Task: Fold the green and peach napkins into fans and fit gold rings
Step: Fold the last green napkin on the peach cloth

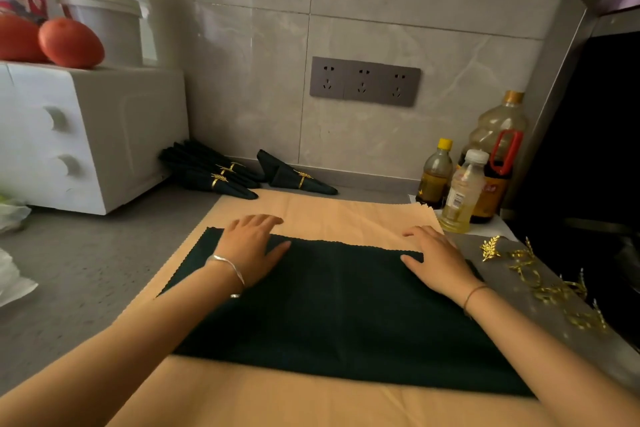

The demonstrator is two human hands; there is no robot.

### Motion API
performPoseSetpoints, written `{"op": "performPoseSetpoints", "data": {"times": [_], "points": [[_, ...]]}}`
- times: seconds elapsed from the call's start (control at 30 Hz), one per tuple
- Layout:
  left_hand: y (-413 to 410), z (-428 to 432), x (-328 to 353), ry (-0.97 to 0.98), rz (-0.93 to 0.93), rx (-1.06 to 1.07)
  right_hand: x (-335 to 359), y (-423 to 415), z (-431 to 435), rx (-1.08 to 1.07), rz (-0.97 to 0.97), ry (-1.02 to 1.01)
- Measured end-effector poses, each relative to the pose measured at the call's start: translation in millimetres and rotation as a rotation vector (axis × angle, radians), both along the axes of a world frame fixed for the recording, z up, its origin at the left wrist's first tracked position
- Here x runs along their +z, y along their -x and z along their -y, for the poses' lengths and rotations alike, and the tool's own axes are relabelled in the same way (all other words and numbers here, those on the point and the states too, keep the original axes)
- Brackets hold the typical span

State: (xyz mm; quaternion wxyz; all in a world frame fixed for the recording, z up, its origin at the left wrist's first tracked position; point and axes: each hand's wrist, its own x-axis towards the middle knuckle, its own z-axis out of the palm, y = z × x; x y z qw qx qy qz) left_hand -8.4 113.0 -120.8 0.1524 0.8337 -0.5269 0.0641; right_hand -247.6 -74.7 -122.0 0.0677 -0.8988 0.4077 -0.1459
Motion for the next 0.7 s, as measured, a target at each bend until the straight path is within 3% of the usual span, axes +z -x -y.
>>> {"op": "performPoseSetpoints", "data": {"times": [0.13, 0.3, 0.53, 0.7], "points": [[54.4, -28.6, -6.0, -0.105, -0.15, -0.135, -2.8, -12.2, -67.3, 0.1, 0.175, -0.223], [82.4, -33.4, -32.7, -0.377, -0.123, -0.12, -22.5, -36.3, -130.1, 0.203, 0.012, -0.235], [86.4, -36.1, -44.7, -0.337, -0.07, -0.074, -47.0, -33.6, -150.5, 0.17, -0.138, -0.114], [75.4, -41.9, -42.7, -0.332, -0.076, -0.036, -45.2, -11.4, -134.3, 0.107, -0.194, -0.136]]}}
